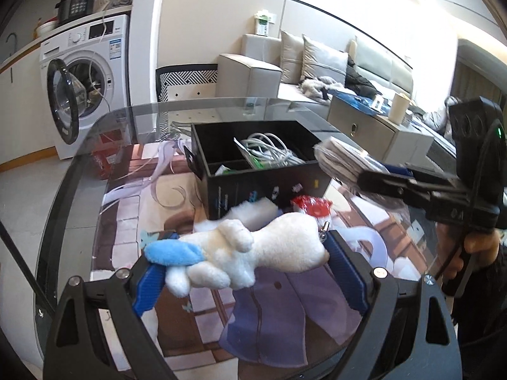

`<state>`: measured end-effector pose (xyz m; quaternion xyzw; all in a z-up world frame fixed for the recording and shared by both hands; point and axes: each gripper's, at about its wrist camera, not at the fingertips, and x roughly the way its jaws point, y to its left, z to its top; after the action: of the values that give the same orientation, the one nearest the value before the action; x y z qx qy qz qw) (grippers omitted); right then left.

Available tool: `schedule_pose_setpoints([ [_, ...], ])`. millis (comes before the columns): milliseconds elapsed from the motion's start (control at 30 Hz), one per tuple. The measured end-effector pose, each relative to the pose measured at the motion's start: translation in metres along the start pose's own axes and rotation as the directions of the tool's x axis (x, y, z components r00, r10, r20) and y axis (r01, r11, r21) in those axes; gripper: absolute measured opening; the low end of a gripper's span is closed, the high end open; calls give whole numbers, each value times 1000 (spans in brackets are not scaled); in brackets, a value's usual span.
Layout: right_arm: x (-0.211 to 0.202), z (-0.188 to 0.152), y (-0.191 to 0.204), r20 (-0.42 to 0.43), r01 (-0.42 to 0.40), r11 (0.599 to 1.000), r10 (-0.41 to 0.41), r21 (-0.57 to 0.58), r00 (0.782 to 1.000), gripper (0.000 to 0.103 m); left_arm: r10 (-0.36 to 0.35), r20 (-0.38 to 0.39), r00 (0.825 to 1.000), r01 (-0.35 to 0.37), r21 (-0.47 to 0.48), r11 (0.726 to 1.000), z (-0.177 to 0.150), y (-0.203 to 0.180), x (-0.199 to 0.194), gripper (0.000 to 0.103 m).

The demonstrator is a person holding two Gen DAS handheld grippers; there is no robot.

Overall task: Organize soft objects
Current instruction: 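Carry the plush toy and rope bag over the black box with both tools, then lower the plush toy and rope bag into the box with both tools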

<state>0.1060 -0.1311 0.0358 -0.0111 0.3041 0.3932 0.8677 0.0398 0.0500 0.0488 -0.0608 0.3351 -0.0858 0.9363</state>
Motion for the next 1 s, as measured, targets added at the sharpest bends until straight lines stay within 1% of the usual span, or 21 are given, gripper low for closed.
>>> schedule_pose_setpoints([
  [233, -2, 6, -9, 31, 17, 999, -19, 46, 999, 40, 2, 34, 999, -1, -9, 1000, 23, -1, 9, 91],
  [433, 0, 20, -17, 50, 34, 996, -38, 77, 998, 40, 5, 49, 999, -4, -12, 1000, 42, -3, 20, 91],
  [700, 9, 43, -21, 62, 67, 993, -73, 94, 995, 40, 28, 42, 999, -27, -32, 999, 60, 0, 41, 91],
  [767, 12, 46, -22, 68, 82, 993, -88, 89, 994, 40, 25, 43, 999, -23, -44, 999, 64, 2, 46, 91],
  [1000, 31, 55, -33, 62, 86, 989, -94, 121, 994, 40, 33, 29, 999, -31, -59, 998, 76, 7, 67, 91],
])
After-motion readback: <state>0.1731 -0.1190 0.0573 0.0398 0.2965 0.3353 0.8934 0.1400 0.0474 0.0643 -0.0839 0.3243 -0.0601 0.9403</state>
